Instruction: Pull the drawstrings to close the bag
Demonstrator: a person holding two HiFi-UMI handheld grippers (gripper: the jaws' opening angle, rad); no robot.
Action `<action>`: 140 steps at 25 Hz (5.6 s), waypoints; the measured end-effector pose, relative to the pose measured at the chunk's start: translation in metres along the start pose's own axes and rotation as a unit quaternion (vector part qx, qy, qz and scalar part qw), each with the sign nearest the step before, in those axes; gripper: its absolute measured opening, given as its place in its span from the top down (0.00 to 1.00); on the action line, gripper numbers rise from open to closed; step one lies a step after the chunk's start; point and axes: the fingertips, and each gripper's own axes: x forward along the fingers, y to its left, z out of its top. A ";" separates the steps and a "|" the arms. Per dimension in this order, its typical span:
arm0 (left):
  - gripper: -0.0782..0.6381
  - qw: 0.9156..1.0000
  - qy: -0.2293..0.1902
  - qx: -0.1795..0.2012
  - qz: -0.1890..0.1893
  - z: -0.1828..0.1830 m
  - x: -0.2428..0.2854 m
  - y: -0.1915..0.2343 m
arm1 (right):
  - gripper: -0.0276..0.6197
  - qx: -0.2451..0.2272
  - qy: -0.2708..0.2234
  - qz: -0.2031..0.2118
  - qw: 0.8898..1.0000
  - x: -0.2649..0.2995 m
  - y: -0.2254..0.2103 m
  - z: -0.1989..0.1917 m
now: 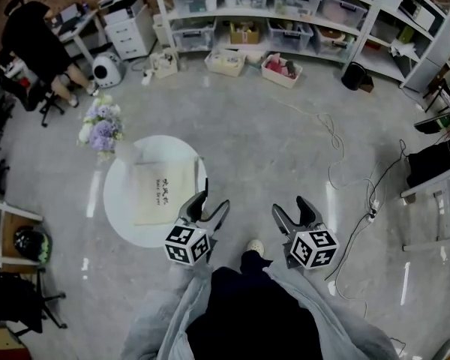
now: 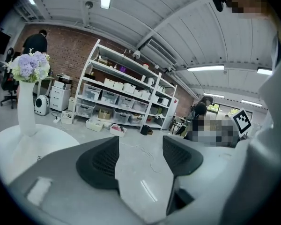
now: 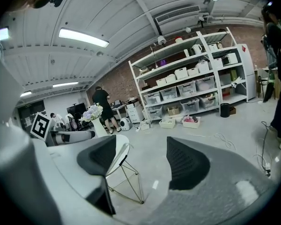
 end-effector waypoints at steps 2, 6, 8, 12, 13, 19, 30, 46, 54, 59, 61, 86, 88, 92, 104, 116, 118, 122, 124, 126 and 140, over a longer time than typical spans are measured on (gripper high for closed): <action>0.48 1.000 -0.007 -0.006 0.007 0.007 0.013 0.005 | 0.44 -0.002 0.000 0.004 1.000 0.010 -0.011 0.009; 0.48 1.000 -0.010 -0.007 0.012 0.013 0.038 0.008 | 0.44 -0.005 0.005 0.011 1.000 0.028 -0.029 0.020; 0.48 1.000 -0.015 -0.008 0.015 0.015 0.048 0.007 | 0.44 -0.006 0.009 0.018 1.000 0.034 -0.038 0.021; 0.48 1.000 -0.015 -0.012 0.021 0.009 0.058 0.005 | 0.44 0.001 0.019 0.026 0.999 0.042 -0.049 0.013; 0.48 1.000 -0.011 -0.013 0.022 0.007 0.058 0.004 | 0.44 0.006 0.020 0.027 0.999 0.043 -0.050 0.013; 0.48 0.999 0.008 -0.029 0.034 -0.005 0.048 0.010 | 0.44 0.016 0.035 0.044 0.998 0.049 -0.035 0.007; 0.48 0.994 0.009 -0.054 0.094 -0.002 0.063 0.044 | 0.44 0.012 0.079 0.096 0.992 0.105 -0.041 0.014; 0.48 0.982 -0.003 -0.102 0.157 0.048 0.141 0.128 | 0.45 -0.031 0.145 0.181 0.972 0.229 -0.052 0.073; 0.48 0.961 -0.028 -0.147 0.231 0.042 0.128 0.181 | 0.45 -0.068 0.179 0.230 0.954 0.294 -0.034 0.086; 0.48 0.942 -0.059 -0.168 0.284 0.038 0.106 0.205 | 0.46 -0.101 0.193 0.284 0.934 0.332 -0.002 0.086; 0.48 0.932 -0.073 -0.175 0.309 0.036 0.094 0.210 | 0.46 -0.113 0.203 0.310 0.922 0.345 0.013 0.083; 0.48 0.684 -0.185 -0.339 0.619 -0.082 -0.051 0.087 | 0.46 -0.310 0.331 0.583 0.675 0.344 0.157 -0.002; 0.48 0.675 -0.177 -0.355 0.622 -0.097 -0.046 0.078 | 0.45 -0.323 0.335 0.582 0.667 0.347 0.153 -0.009; 0.49 0.678 -0.125 -0.364 0.626 -0.122 -0.034 0.070 | 0.49 -0.371 0.341 0.587 0.634 0.352 0.143 -0.025; 0.50 0.777 0.157 -0.250 0.556 -0.169 -0.028 0.098 | 0.49 -0.496 0.346 0.591 0.534 0.358 0.120 -0.081; 0.54 0.792 0.233 -0.234 0.514 -0.209 -0.034 0.126 | 0.54 -0.558 0.346 0.563 0.501 0.378 0.112 -0.123; 0.54 0.797 0.257 -0.219 0.502 -0.214 -0.034 0.129 | 0.55 -0.563 0.343 0.560 0.503 0.380 0.112 -0.126; 0.55 0.805 0.304 -0.180 0.477 -0.221 -0.034 0.137 | 0.56 -0.566 0.348 0.549 0.507 0.382 0.112 -0.130; 0.56 0.809 0.311 -0.173 0.469 -0.223 -0.033 0.141 | 0.58 -0.569 0.350 0.542 0.510 0.385 0.111 -0.132; 0.57 0.811 0.314 -0.167 0.464 -0.224 -0.031 0.143 | 0.59 -0.575 0.350 0.536 0.509 0.386 0.109 -0.134; 0.85 0.798 0.331 -0.186 0.468 -0.233 -0.018 0.136 | 0.87 -0.608 0.342 0.511 0.502 0.382 0.102 -0.142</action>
